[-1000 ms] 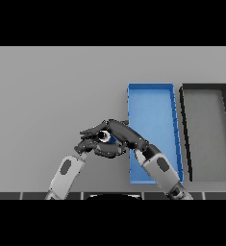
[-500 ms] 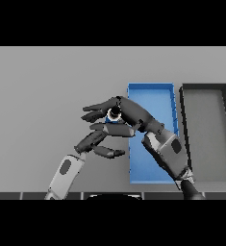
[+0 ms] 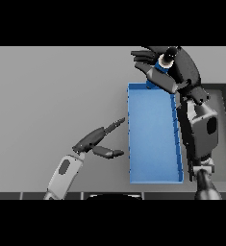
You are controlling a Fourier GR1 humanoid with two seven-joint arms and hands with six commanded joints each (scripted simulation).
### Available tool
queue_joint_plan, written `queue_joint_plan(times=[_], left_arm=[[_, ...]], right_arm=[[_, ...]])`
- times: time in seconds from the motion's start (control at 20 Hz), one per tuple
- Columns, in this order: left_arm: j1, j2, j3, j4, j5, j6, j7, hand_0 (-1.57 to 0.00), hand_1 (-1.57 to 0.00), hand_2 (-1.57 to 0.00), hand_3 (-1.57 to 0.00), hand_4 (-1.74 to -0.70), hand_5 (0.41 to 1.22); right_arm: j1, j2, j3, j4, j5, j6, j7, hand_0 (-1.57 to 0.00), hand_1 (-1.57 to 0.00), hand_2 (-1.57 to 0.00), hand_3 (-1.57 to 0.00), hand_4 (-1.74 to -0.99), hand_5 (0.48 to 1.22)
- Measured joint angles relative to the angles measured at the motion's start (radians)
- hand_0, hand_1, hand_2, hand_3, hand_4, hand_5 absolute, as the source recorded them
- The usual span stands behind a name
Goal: Pick up the blue pipe and place it into the blue bin.
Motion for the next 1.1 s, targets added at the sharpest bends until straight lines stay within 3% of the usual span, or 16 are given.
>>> queue_joint_plan(times=[0.15, 0.5, 0.65, 0.9, 0.95, 1.1], left_arm=[[-0.013, 0.011, 0.008, 0.01, -0.012, 0.008, -0.011, 0.0, 0.0, 0.0, 0.0, -0.87, 0.415], [0.014, 0.0, -0.01, -0.007, -0.007, 0.007, -0.003, 0.0, 0.0, 0.0, 0.0, -0.88, 0.422], [0.044, 0.011, -0.012, -0.026, 0.005, -0.003, -0.009, 0.0, 0.0, 0.0, 0.0, -0.88, 0.427], [0.031, 0.006, -0.013, -0.021, 0.0, 0.003, 0.013, 0.0, 0.0, 0.0, 0.0, -0.89, 0.422], [0.037, 0.008, -0.021, -0.024, -0.003, -0.001, 0.0, 0.0, 0.0, 0.0, 0.0, -0.89, 0.42], [0.035, 0.008, -0.018, -0.043, -0.001, 0.006, 0.007, 0.0, 0.0, 0.0, 0.0, -0.88, 0.421]], right_arm=[[0.101, -0.045, -0.048, 0.014, 0.019, 0.026, 0.0, -1.57, -1.57, -1.57, -1.57, -1.741, 1.221], [0.433, -0.105, -0.022, -0.076, -0.006, -0.046, 0.0, -1.57, -1.57, -1.57, -1.57, -1.741, 1.221], [0.576, -0.132, 0.025, -0.12, -0.033, -0.13, 0.0, -1.57, -1.57, -1.57, -1.57, -1.741, 1.221], [0.72, -0.282, 0.207, -0.145, -0.063, -0.388, 0.0, -1.57, -1.57, -1.57, -1.52, -1.741, 1.221], [0.725, -0.319, 0.252, -0.133, -0.091, -0.438, 0.0, -1.57, -1.57, -1.57, -1.26, -1.741, 1.221], [0.73, -0.405, 0.358, -0.119, -0.11, -0.548, -0.013, -1.57, -1.57, -1.57, -0.91, -1.741, 1.221]])
